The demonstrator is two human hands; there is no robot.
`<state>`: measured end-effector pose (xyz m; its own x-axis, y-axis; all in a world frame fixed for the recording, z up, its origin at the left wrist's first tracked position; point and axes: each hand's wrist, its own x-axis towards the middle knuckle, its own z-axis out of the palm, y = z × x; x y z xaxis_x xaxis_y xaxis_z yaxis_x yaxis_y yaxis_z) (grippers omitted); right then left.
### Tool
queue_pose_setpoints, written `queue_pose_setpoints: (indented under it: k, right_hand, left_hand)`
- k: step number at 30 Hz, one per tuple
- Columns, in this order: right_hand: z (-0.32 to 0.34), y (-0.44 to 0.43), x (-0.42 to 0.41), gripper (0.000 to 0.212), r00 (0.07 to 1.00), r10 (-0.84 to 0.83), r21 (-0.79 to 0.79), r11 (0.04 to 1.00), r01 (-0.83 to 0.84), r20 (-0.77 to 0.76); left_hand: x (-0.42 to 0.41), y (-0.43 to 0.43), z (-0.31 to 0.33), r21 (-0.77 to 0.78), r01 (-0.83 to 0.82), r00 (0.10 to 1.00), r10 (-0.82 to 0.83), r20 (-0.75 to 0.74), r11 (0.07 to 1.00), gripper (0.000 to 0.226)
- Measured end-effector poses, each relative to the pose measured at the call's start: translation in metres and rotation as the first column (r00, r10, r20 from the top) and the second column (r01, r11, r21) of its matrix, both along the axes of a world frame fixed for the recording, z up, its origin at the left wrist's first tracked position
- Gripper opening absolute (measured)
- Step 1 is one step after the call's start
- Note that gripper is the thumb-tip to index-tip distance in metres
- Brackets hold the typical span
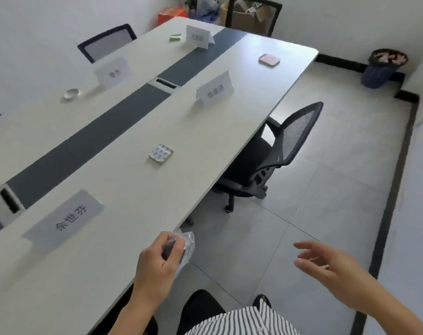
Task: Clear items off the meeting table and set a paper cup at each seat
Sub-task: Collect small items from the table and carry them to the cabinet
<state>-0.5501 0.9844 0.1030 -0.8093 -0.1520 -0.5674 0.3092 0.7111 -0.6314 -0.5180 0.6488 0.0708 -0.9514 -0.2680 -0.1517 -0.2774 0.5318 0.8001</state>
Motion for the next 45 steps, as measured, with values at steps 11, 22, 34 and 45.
queue_pose_setpoints:
  k: [11,22,34,45]
  right_hand:
    - [-0.025,-0.133,-0.202,0.027,0.92,0.392,0.01,0.92,-0.392,-0.022]
    - [-0.081,-0.336,-0.344,0.05,0.813,0.582,0.197,0.799,-0.568,-0.018]
    - [-0.189,-0.454,-0.382,0.072,0.736,0.648,0.491,0.714,-0.498,-0.195]
    - [-0.142,-0.417,-0.399,0.038,0.991,0.024,-0.226,0.974,0.006,0.13]
  left_hand:
    - [-0.038,-0.069,-0.028,0.037,-0.403,0.914,0.399,0.078,0.915,0.012]
    - [-0.152,-0.185,-0.024,0.151,-0.54,0.841,0.536,0.07,0.828,0.016]
    - [-0.121,-0.194,-0.053,0.235,-0.776,0.631,0.726,0.273,0.585,0.013]
    - [-0.178,-0.214,-0.035,0.23,-0.66,0.75,0.641,0.162,0.715,0.014]
